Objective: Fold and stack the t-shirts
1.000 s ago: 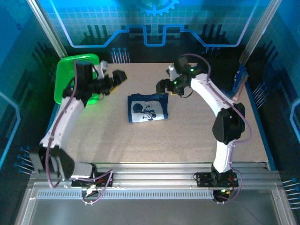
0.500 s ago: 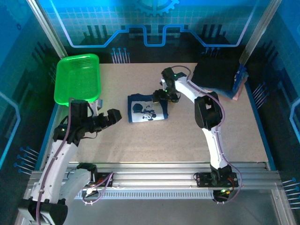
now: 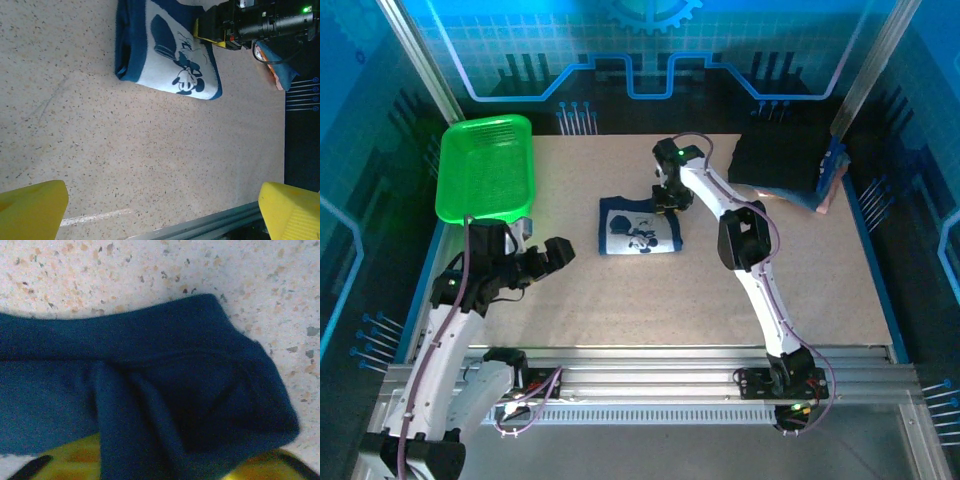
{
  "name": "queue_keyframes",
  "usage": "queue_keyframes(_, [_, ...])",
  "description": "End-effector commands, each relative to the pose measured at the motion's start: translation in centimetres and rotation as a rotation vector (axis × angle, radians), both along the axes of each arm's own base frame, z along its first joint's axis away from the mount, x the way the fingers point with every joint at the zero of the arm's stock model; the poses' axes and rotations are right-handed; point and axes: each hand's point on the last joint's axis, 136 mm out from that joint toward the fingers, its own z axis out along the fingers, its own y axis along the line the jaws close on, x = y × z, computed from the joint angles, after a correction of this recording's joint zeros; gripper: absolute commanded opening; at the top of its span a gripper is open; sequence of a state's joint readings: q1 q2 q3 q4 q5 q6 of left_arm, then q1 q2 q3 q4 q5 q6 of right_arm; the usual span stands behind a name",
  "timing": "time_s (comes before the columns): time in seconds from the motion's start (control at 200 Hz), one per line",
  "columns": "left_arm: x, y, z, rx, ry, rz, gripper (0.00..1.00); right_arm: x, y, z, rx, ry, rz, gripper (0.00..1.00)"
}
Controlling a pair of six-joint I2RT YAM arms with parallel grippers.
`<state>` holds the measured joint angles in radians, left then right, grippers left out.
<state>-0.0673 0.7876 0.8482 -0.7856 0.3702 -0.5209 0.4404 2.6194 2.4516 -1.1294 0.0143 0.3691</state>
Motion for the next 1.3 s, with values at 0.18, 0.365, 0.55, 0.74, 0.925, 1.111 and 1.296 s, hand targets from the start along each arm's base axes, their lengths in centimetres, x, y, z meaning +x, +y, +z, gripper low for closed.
queue_keyframes(0.18, [0.7,0.1,2.1,-0.010,-0.088,0.009,0.99,0.3,-1.4,0.7,-0.180,-0.077,0.032,0.00])
queue_keyframes(0.365, [4.4,-0.2,6.0,-0.041,-0.270,0.015,0.99,4.0,-5.6,11.9,-0.334,-0.391,0.024,0.00])
queue_keyframes(0.55, [8.9,-1.4,8.9,-0.085,-0.375,-0.030,0.99,6.7,-9.3,18.0,-0.433,-0.551,0.039,0.00])
queue_keyframes(0.74, [11.7,-1.8,7.3,-0.080,-0.342,-0.051,0.99,10.2,-13.5,21.0,-0.403,-0.649,-0.025,0.00])
queue_keyframes(0.925, [13.1,-1.1,4.6,-0.037,-0.286,-0.012,0.99,12.8,-17.6,24.2,-0.262,-0.755,-0.157,0.00])
queue_keyframes(1.111, [14.3,-0.8,2.8,-0.004,-0.232,-0.007,0.99,13.5,-21.4,26.1,-0.158,-0.796,-0.258,0.00])
queue_keyframes(1.296, [15.2,-0.5,2.4,0.019,-0.208,-0.002,0.99,13.3,-24.6,26.5,-0.095,-0.783,-0.316,0.00])
